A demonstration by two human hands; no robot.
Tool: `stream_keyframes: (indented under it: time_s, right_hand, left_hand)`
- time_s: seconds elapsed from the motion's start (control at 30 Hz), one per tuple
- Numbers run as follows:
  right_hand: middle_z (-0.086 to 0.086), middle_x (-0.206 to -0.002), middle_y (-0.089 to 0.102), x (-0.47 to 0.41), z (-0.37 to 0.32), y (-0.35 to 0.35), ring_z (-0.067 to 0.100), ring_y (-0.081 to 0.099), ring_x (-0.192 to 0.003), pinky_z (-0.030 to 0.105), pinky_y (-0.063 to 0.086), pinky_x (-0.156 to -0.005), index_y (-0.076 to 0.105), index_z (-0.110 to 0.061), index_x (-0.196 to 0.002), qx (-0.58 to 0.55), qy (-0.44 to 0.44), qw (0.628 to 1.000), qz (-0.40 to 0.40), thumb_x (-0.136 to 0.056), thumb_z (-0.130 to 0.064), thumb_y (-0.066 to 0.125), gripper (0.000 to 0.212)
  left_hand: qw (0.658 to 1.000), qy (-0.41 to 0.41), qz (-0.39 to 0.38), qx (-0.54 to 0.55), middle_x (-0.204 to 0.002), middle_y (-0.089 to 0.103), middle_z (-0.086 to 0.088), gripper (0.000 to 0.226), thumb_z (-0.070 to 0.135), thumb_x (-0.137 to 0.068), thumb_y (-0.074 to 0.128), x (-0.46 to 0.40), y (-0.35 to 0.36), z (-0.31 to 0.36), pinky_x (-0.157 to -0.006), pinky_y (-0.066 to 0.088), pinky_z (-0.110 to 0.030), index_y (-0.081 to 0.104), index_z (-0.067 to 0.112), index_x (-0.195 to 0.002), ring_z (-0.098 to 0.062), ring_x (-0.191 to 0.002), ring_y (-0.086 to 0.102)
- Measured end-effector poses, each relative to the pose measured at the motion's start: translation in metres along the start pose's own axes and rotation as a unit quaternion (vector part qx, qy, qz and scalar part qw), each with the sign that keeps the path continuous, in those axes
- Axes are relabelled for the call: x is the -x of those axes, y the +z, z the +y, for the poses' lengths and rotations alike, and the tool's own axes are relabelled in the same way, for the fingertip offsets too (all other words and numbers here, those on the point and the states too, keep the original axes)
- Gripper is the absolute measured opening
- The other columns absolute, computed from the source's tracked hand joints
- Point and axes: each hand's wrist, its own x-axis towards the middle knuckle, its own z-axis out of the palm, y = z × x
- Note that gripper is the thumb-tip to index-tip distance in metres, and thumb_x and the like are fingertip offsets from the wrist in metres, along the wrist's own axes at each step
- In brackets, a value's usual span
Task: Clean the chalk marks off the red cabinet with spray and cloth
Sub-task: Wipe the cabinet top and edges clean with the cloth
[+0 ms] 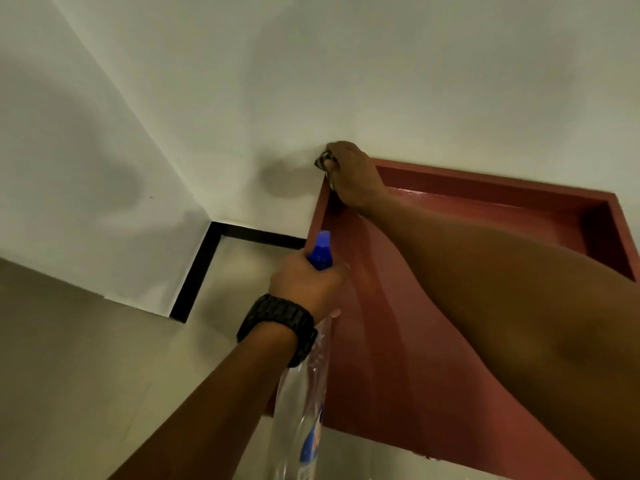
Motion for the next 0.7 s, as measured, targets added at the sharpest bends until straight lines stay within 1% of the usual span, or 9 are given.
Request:
stream_keyframes:
  time_s: [0.1,0.2,0.27,0.33,0.43,0.47,0.57,0.63,0.7]
  right_hand:
    - [0.018,-0.122,0.053,0.003,-0.007,0.006,0.032,0.047,-0.114,0.034,0.036,-0.094,0.055,0.005,-0.110,0.032,-0.033,0.997,-0.064,-0.098,-0.012,0.042,0.024]
    - [0.018,-0.143,0.041,0.016,-0.010,0.004,0.029,0.032,-0.135,0.030,0.019,-0.109,0.050,0.004,-0.127,0.057,-0.041,0.992,-0.105,-0.101,-0.015,0.038,0.034]
    - [0.018,-0.150,0.035,0.030,-0.012,0.004,0.028,0.024,-0.141,0.025,0.008,-0.111,0.047,0.003,-0.133,0.053,-0.046,0.992,-0.109,-0.102,-0.016,0.038,0.038]
    - [0.018,-0.152,0.032,0.046,-0.015,0.006,0.029,0.018,-0.144,0.023,0.001,-0.112,0.047,0.002,-0.135,0.041,-0.057,0.991,-0.112,-0.102,-0.015,0.039,0.038]
    - [0.019,-0.154,0.028,0.074,-0.020,0.010,0.030,0.014,-0.146,0.025,-0.007,-0.115,0.046,-0.001,-0.137,0.015,-0.065,0.988,-0.136,-0.101,-0.013,0.040,0.038]
    - [0.019,-0.154,0.027,0.084,-0.022,0.012,0.029,0.013,-0.147,0.024,-0.008,-0.114,0.046,-0.001,-0.137,0.013,-0.069,0.988,-0.140,-0.101,-0.013,0.040,0.039]
    - [0.019,-0.155,0.025,0.112,-0.032,0.015,0.029,0.010,-0.147,0.015,-0.011,-0.106,0.044,-0.002,-0.138,0.006,-0.079,0.986,-0.146,-0.101,-0.013,0.040,0.039]
    - [0.018,-0.156,0.024,0.129,-0.039,0.016,0.029,0.009,-0.146,0.012,-0.011,-0.103,0.043,-0.002,-0.139,0.003,-0.083,0.985,-0.149,-0.101,-0.013,0.040,0.040]
    - [0.018,-0.156,0.024,0.145,-0.045,0.018,0.028,0.009,-0.146,0.011,-0.013,-0.103,0.042,-0.002,-0.140,0.009,-0.090,0.985,-0.148,-0.101,-0.013,0.040,0.040]
  left_hand:
    - [1.000,-0.003,0.000,0.007,-0.060,0.056,-0.001,0.016,0.028,-0.078,0.068,0.003,-0.010,-0.006,-0.065,0.061,-0.040,0.055,0.019,-0.074,-0.020,-0.052,0.066]
    - [1.000,0.000,0.013,0.013,-0.062,0.051,-0.002,0.017,0.028,-0.080,0.066,0.006,-0.023,-0.008,-0.074,0.058,-0.043,0.054,0.019,-0.073,-0.027,-0.065,0.061]
    - [1.000,0.011,0.017,-0.006,-0.060,0.048,-0.001,0.019,0.028,-0.080,0.064,0.010,-0.031,-0.007,-0.065,0.051,-0.033,0.052,0.019,-0.068,-0.023,-0.060,0.055]
    - [1.000,0.019,0.017,-0.014,-0.060,0.048,-0.001,0.019,0.026,-0.081,0.063,0.018,-0.039,-0.008,-0.061,0.044,-0.030,0.052,0.018,-0.067,-0.019,-0.057,0.050]
    - [1.000,0.017,0.012,-0.018,-0.071,0.056,-0.009,0.015,0.026,-0.082,0.063,0.036,-0.047,-0.018,-0.065,0.048,-0.032,0.056,0.014,-0.076,-0.034,-0.072,0.064]
    - [0.999,0.021,0.011,-0.024,-0.071,0.056,-0.010,0.015,0.026,-0.082,0.063,0.044,-0.048,-0.025,-0.064,0.048,-0.031,0.056,0.013,-0.077,-0.037,-0.076,0.066]
    - [0.999,0.028,0.006,-0.039,-0.066,0.057,-0.007,0.015,0.024,-0.083,0.063,0.068,-0.054,-0.049,-0.055,0.050,-0.027,0.057,0.012,-0.080,-0.036,-0.075,0.068]
    - [0.999,0.026,0.004,-0.041,-0.068,0.059,-0.008,0.012,0.021,-0.084,0.063,0.083,-0.061,-0.067,-0.063,0.056,-0.036,0.057,0.011,-0.080,-0.036,-0.076,0.068]
    - [0.999,0.021,0.017,-0.041,-0.064,0.060,-0.003,0.011,0.018,-0.083,0.064,0.095,-0.068,-0.084,-0.066,0.054,-0.038,0.056,0.015,-0.077,-0.032,-0.071,0.068]
